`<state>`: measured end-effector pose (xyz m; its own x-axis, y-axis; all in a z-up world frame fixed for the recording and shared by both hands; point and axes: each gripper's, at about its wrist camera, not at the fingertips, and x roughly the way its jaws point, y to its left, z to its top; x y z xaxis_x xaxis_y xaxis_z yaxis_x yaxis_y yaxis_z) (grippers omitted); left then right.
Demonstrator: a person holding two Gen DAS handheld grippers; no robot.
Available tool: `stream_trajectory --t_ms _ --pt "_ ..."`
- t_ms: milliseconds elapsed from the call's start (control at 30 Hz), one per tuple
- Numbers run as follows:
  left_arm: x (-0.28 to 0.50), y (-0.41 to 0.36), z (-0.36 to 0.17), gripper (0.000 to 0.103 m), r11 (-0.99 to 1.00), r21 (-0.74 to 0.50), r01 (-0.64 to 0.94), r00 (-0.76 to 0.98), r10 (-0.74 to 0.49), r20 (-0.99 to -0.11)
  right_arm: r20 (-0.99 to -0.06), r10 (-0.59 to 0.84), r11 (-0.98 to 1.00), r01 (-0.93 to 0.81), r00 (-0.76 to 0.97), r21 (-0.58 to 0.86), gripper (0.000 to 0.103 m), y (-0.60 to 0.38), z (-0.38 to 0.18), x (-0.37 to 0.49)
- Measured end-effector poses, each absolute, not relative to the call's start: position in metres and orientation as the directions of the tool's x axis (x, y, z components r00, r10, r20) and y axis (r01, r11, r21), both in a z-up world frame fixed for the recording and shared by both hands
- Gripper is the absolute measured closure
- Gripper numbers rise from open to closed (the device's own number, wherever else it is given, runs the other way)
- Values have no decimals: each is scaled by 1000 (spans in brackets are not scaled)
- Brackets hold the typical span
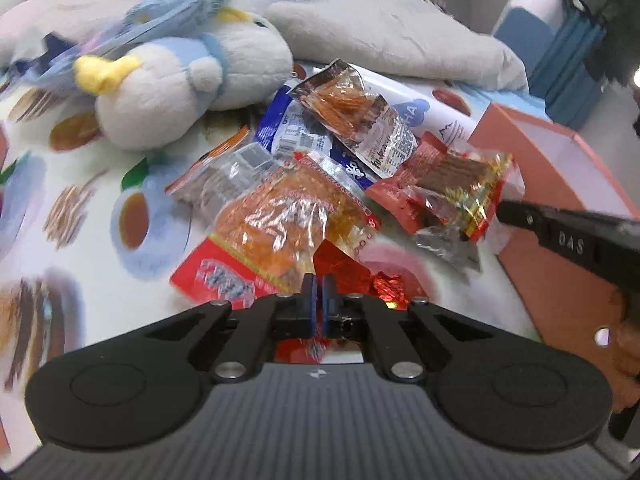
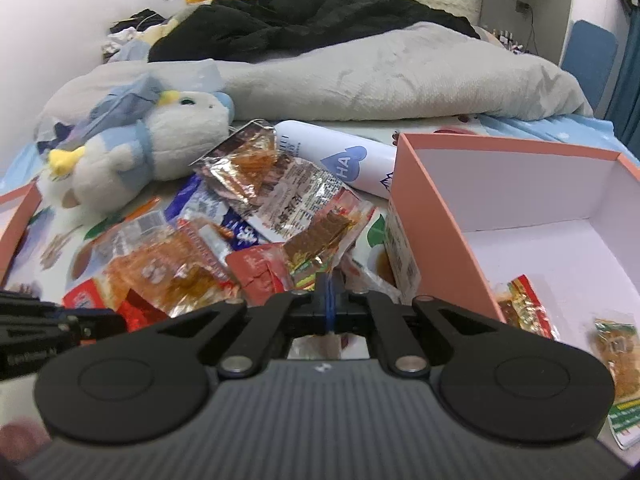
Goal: Organize snacks
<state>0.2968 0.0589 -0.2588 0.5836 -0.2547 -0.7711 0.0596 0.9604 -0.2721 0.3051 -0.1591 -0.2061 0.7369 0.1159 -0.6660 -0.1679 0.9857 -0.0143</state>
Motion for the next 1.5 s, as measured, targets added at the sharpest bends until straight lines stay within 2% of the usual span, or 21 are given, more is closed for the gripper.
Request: stream_trajectory --t_ms 167,333,433,533,633,867,1067,1100,1133,1167,1200,1233,1300,1367,1500 --pt "260 65 -247 101 951 -310 1 592 -251 -766 -672 134 983 -182 728 0 100 -160 -194 270" --pt "214 63 -240 101 957 -286 -51 589 -202 -782 -692 163 977 -213 703 14 100 -154 -190 226" --pt "185 58 -236 101 973 -223 -58 591 -147 -793 -705 173 974 -227 688 18 100 -151 -190 202" --pt "160 64 -236 101 957 -274 -98 586 -167 -793 -721 188 973 -228 667 43 100 -151 -192 180" --pt "137 63 -238 101 960 -255 -118 581 -142 -802 -737 200 971 -233 646 59 100 -154 -197 161" --pt "94 56 -242 101 950 -290 -118 556 -179 -812 -787 213 959 -277 579 56 99 -155 -211 131" --pt "80 55 -238 100 942 -317 -110 552 -207 -808 -805 238 953 -291 544 85 94 -156 -215 123" --pt "80 56 -237 92 942 -315 -115 549 -204 -811 -808 243 948 -306 537 82 94 -155 -214 123" --pt "79 57 -235 76 942 -310 -128 543 -195 -817 -811 241 946 -317 533 73 93 -156 -213 121" --pt "80 58 -234 64 943 -303 -141 540 -183 -822 -815 240 943 -326 527 67 93 -156 -213 120" --pt "79 60 -231 41 944 -295 -149 545 -170 -821 -819 240 941 -331 522 65 91 -157 -212 120" --pt "77 60 -228 28 946 -286 -152 555 -158 -817 -822 238 942 -330 518 65 85 -159 -211 119" --pt "76 62 -222 24 952 -272 -141 564 -149 -812 -823 247 941 -329 512 77 42 -162 -209 117" --pt "79 63 -219 19 955 -270 -120 570 -156 -806 -811 266 936 -342 520 88 28 -165 -206 114" --pt "94 59 -218 16 968 -234 -92 578 -140 -804 -790 289 920 -385 541 73 27 -163 -203 115"
